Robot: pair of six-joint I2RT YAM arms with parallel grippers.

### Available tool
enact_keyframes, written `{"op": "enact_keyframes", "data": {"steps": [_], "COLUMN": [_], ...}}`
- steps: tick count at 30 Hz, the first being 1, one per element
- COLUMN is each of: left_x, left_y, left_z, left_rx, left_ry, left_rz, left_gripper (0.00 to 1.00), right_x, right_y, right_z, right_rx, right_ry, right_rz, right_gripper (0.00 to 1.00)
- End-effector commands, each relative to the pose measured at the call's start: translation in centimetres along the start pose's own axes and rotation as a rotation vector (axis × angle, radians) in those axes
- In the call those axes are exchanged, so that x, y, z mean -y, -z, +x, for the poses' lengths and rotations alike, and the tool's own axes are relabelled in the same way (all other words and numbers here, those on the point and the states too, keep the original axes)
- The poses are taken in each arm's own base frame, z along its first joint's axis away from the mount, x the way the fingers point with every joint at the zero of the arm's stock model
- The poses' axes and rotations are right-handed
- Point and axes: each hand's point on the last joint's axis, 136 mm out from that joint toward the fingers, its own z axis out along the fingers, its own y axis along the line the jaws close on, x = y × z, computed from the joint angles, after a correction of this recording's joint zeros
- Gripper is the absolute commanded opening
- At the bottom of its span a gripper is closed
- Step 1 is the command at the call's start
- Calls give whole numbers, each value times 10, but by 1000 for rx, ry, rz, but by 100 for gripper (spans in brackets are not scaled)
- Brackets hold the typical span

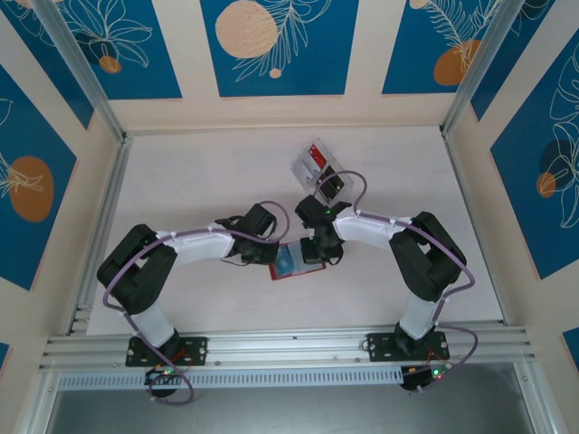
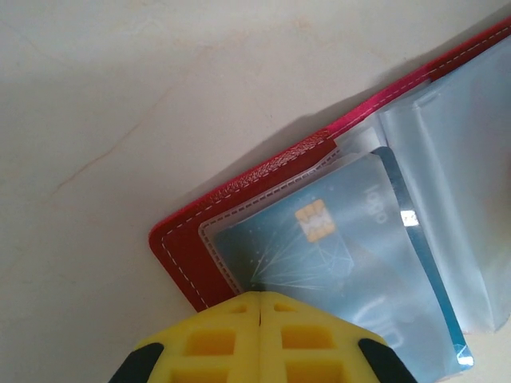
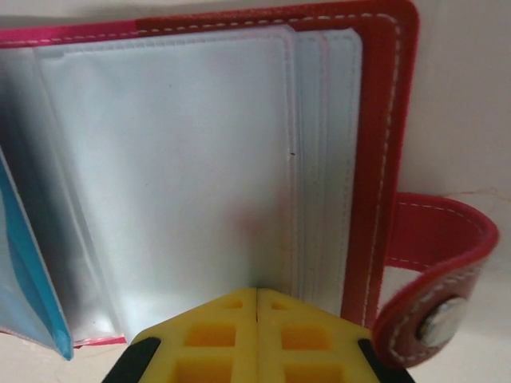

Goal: Put the credit cards into the card holder
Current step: Flip over the card slot in the card holder.

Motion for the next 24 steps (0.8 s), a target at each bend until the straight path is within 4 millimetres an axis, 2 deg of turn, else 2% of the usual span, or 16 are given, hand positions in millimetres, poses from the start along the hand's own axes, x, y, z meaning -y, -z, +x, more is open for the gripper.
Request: {"op": "enact_keyframes", "data": {"steps": [1,11,16,21,24], "left_x": [-18,-17,-8,-1,3], "left_y": [-15,-10,-1,12,28], "left_z": [23,21,13,1,-8], "left_rx": [-64,-55,-36,-6,34], "left_ry": [-9,-27,-68,-108,-114], "left_rz": [-57,-73,-81,-109,-107], "left_gripper": [0,0,0,0,0], "right_x": [-8,-34,-46,-40,-33], "right_y": [-16,-13,-8,-5,-5], "right_z": [11,0,-4,-7,-7], "right_rx": [-64,-59,-53,-30,-26], "right_ry": [-19,-67,-96,-135,-150], "right_rz": [-34,-227,-336,-351,-336], "right_gripper": [2,2,3,6,6]}}
